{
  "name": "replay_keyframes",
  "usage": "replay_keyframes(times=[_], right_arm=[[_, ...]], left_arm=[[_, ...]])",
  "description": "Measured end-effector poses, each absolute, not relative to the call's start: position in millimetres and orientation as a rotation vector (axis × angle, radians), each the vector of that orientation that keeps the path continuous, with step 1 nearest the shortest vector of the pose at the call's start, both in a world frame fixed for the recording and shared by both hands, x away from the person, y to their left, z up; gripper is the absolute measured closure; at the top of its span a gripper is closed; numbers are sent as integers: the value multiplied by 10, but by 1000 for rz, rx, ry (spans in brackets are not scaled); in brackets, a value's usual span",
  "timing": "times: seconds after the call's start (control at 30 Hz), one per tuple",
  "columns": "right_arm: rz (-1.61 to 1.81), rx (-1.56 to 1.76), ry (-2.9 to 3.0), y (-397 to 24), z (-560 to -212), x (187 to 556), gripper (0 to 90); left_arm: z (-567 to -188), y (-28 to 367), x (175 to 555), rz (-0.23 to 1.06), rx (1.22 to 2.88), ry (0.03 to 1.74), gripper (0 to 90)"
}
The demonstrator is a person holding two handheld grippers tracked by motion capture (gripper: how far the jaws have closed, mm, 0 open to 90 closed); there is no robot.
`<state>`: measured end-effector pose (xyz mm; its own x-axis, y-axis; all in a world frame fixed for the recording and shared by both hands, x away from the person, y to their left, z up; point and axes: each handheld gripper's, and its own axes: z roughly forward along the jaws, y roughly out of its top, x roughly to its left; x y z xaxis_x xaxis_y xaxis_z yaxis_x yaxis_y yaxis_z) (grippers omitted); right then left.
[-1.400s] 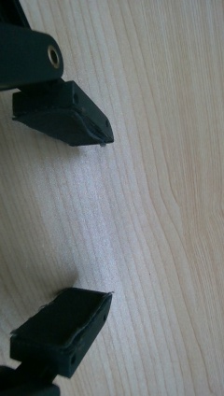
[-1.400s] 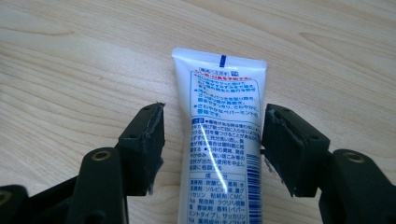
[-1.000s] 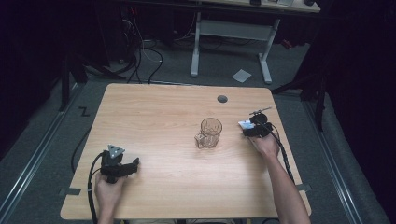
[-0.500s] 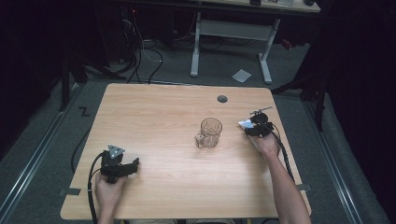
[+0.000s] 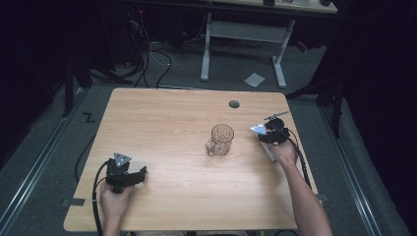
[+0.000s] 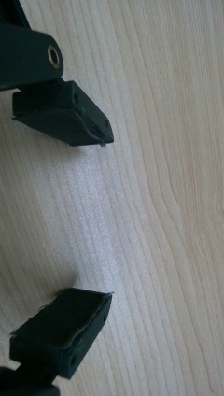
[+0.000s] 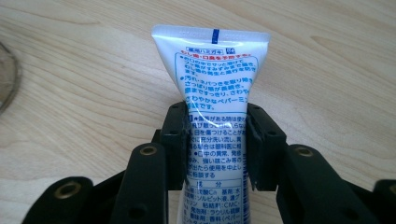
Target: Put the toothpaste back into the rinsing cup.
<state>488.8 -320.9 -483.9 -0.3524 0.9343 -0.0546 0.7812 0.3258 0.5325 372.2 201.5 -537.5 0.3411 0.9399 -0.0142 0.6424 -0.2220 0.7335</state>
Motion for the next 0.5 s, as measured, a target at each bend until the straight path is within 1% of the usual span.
replay_keyframes(times=[0.5], right_arm=[[720, 1439, 2259, -3163, -4665, 4692, 664]], left_arm=[[-5375, 2015, 3722, 586, 1957, 1381, 195]])
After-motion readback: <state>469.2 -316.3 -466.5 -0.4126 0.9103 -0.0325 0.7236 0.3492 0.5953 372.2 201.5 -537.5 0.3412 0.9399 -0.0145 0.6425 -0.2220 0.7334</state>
